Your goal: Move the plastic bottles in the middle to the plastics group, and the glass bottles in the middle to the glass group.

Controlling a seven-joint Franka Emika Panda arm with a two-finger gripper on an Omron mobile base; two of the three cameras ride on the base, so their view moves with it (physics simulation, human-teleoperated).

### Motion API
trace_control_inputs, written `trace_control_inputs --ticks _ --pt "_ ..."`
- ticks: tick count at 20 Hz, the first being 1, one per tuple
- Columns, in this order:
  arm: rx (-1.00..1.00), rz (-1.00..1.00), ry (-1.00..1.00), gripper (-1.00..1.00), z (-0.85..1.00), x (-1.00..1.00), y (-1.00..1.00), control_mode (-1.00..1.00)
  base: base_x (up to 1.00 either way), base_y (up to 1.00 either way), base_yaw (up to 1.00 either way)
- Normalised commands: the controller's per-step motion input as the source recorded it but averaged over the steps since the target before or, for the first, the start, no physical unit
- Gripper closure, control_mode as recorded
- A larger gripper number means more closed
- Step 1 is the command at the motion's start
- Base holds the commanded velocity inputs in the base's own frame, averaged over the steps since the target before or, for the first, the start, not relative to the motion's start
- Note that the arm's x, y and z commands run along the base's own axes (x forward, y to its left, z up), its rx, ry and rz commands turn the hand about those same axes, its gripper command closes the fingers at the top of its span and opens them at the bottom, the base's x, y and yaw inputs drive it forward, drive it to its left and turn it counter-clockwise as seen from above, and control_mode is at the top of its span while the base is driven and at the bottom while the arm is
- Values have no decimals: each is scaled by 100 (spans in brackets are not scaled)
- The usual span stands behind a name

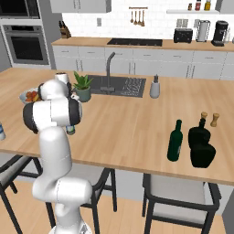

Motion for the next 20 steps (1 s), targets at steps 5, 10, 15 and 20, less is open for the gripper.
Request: trace_control_inputs --ticks 5,10,15,20 --pt "0 -12 0 -100 0 -9 -1 -100 0 0 0" --pt "0 -10 0 -100 -5 0 0 -100 0 0 0" --pt "0 -8 0 100 -13 -1 2 -100 0 0 0" --pt "0 -7 0 100 -7 -4 4 -100 0 0 0"
